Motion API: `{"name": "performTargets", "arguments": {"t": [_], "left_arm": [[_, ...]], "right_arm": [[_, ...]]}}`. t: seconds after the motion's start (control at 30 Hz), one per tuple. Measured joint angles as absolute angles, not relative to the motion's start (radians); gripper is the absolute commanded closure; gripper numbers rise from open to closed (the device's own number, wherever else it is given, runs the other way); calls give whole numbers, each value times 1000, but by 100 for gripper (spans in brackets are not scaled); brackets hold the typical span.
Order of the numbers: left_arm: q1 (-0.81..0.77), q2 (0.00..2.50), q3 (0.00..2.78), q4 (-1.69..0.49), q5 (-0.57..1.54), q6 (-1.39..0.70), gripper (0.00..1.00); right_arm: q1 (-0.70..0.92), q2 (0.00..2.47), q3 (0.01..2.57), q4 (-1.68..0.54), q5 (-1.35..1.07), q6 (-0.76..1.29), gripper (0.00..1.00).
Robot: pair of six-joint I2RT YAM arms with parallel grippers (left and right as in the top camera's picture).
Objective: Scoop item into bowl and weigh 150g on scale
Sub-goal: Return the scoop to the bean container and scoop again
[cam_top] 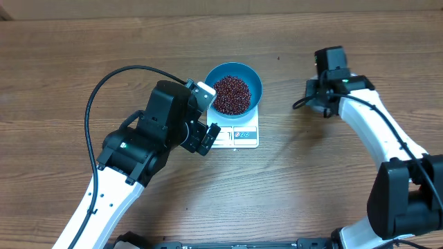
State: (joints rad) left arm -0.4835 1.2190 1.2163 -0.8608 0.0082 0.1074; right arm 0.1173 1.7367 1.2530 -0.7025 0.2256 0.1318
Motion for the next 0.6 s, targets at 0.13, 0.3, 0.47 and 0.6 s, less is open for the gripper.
{"name": "performTargets", "arguments": {"t": [0.13, 0.3, 0.47, 0.6], "left_arm": [[-484, 1219, 1216, -861, 8, 107, 0], [-484, 1219, 1216, -861, 8, 107, 1], [-484, 1219, 1216, -861, 8, 107, 0], [-484, 1219, 1216, -861, 8, 107, 0]], "right_arm": [[49, 1736, 1259, -693, 109, 150, 96], [-67, 1734, 1259, -680, -101, 162, 96], [-193, 1735, 1259, -682, -318, 168, 96], [-262, 1739, 1258, -686, -439, 176, 96]]}}
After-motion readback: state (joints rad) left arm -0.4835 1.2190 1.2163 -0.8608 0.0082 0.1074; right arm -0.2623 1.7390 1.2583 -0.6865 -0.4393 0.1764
